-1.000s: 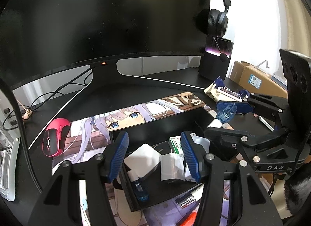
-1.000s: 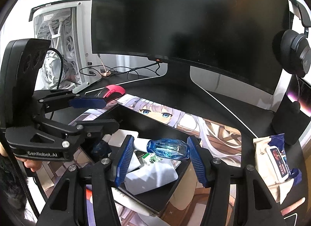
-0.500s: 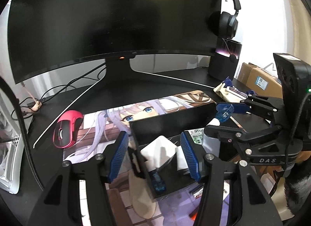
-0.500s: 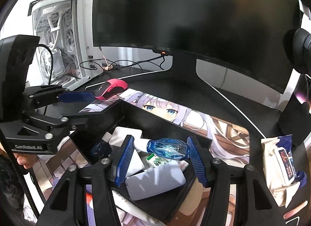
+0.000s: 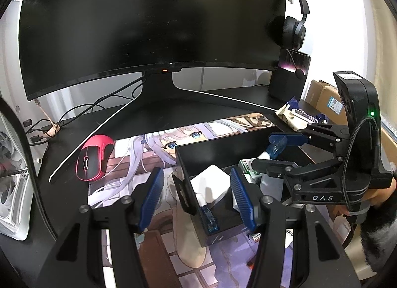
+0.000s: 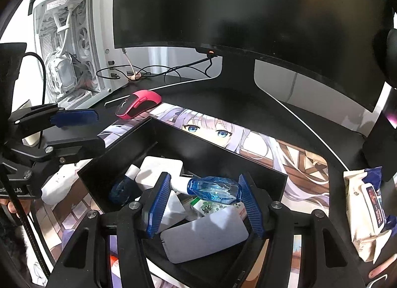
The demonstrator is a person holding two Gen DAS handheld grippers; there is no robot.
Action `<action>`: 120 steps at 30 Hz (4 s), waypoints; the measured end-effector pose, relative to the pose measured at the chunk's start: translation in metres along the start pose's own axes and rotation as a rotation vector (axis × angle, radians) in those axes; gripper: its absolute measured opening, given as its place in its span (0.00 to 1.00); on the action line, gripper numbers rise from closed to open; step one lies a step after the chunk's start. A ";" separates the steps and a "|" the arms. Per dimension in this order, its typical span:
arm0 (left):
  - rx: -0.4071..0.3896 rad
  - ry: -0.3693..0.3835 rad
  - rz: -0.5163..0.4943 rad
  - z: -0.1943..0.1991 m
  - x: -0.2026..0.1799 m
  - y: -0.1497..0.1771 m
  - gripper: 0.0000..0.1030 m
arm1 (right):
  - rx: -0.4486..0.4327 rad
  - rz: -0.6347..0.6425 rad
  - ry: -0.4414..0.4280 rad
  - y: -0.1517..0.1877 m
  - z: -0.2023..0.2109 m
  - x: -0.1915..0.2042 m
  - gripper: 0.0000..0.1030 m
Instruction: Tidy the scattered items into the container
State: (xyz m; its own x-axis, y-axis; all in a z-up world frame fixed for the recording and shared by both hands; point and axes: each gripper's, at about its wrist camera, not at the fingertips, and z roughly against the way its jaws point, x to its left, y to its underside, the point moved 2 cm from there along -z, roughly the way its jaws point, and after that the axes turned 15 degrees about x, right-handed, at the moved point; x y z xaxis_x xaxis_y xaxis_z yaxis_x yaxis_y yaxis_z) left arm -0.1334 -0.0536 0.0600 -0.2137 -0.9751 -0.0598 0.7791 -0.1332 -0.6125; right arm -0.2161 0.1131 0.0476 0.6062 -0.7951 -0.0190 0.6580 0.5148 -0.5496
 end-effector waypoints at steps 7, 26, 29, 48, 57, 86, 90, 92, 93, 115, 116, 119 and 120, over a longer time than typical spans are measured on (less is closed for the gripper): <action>-0.008 -0.004 -0.006 0.005 -0.004 0.001 0.54 | -0.032 -0.009 0.044 0.002 0.012 0.000 0.82; -0.010 -0.004 -0.020 0.015 -0.018 0.012 0.66 | -0.083 -0.027 0.079 0.025 0.044 0.001 0.99; -0.015 -0.020 -0.030 0.016 -0.024 0.015 0.92 | -0.087 -0.026 0.085 0.031 0.049 0.002 0.99; 0.008 -0.058 -0.040 0.015 -0.040 0.038 1.00 | -0.115 -0.055 0.116 0.065 0.079 0.003 0.99; 0.017 -0.098 0.008 0.015 -0.045 0.056 1.00 | -0.129 -0.064 0.126 0.082 0.089 0.009 0.99; 0.018 -0.394 0.133 0.014 -0.085 0.110 1.00 | -0.124 -0.144 0.102 0.122 0.085 0.014 0.99; 0.027 -0.356 0.150 0.012 -0.086 0.109 1.00 | -0.116 -0.157 0.101 0.126 0.082 0.016 0.99; 0.028 -0.342 0.150 0.009 -0.087 0.109 1.00 | -0.107 -0.163 0.097 0.127 0.078 0.015 0.99; 0.032 -0.333 0.146 0.007 -0.087 0.109 1.00 | -0.104 -0.165 0.098 0.127 0.077 0.014 0.99; 0.097 -0.290 0.186 -0.017 -0.072 0.112 1.00 | -0.045 -0.182 0.058 0.122 0.044 0.011 0.99; 0.095 -0.291 0.185 -0.017 -0.073 0.112 1.00 | -0.044 -0.183 0.056 0.122 0.044 0.010 0.99; 0.086 -0.287 0.185 -0.014 -0.072 0.110 1.00 | -0.045 -0.190 0.056 0.122 0.044 0.008 0.99; 0.083 -0.286 0.184 -0.013 -0.072 0.109 1.00 | -0.044 -0.190 0.055 0.122 0.043 0.008 0.99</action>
State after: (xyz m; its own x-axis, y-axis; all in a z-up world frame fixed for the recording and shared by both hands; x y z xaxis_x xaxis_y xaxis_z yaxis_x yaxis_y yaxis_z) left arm -0.0405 0.0041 -0.0128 0.0993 -0.9928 0.0668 0.8371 0.0470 -0.5451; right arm -0.1118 0.1831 0.0168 0.4470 -0.8935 0.0435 0.7372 0.3404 -0.5837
